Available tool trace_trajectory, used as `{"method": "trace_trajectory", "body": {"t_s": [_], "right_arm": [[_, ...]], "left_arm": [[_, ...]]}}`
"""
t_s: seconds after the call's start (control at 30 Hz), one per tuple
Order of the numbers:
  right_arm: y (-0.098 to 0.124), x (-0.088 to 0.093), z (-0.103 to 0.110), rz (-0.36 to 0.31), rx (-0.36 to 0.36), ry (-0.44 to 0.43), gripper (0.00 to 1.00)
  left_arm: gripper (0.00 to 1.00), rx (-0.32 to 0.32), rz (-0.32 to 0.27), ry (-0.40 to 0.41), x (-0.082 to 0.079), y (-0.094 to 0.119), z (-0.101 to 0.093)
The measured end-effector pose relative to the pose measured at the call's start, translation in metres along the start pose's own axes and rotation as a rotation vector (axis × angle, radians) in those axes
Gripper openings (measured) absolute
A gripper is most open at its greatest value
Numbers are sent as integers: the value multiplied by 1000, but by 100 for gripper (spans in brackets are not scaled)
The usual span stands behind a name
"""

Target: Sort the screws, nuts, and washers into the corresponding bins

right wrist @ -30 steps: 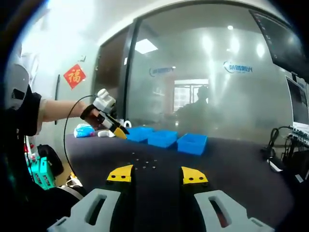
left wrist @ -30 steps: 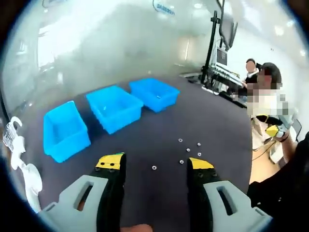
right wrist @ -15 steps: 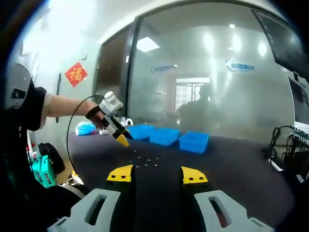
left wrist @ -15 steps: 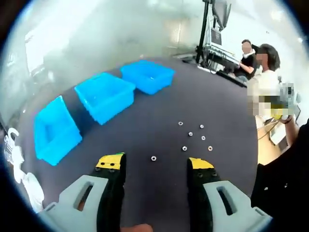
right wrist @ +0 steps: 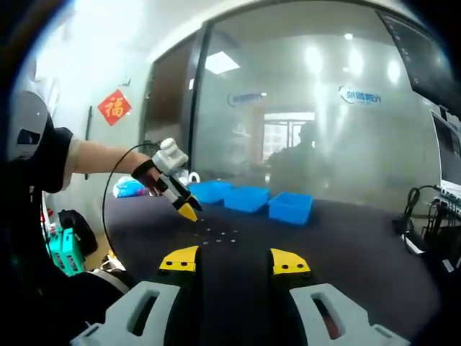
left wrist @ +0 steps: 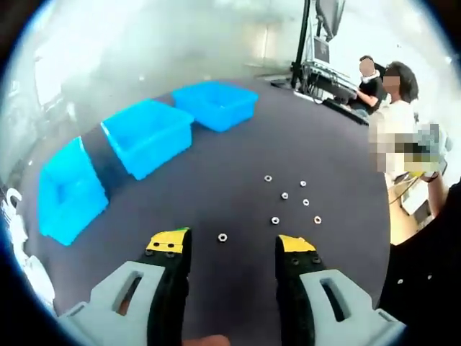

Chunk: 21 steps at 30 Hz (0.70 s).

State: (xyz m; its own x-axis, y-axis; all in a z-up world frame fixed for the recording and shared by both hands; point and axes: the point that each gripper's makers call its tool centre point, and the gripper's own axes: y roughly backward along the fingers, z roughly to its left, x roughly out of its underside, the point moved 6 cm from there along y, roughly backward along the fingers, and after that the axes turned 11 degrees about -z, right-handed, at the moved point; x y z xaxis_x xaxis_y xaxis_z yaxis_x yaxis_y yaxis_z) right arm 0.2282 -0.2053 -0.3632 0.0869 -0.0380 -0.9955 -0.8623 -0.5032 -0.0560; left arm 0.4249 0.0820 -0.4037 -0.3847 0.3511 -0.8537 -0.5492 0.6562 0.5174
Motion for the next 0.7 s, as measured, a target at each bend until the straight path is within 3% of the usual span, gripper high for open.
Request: {"method": "trace_trajectory", "body": {"t_s": [0.37, 0.5, 0.7], "right_arm": [[1, 0, -2, -3, -2, 9, 32], [2, 0, -4, 1, 2, 13, 32], [1, -1, -3, 2, -5, 20, 33]], "left_arm": [[44, -5, -20, 24, 4, -9, 2], [41, -37, 12, -20, 12, -11, 7], [37, -33, -23, 20, 12, -13, 8]]}}
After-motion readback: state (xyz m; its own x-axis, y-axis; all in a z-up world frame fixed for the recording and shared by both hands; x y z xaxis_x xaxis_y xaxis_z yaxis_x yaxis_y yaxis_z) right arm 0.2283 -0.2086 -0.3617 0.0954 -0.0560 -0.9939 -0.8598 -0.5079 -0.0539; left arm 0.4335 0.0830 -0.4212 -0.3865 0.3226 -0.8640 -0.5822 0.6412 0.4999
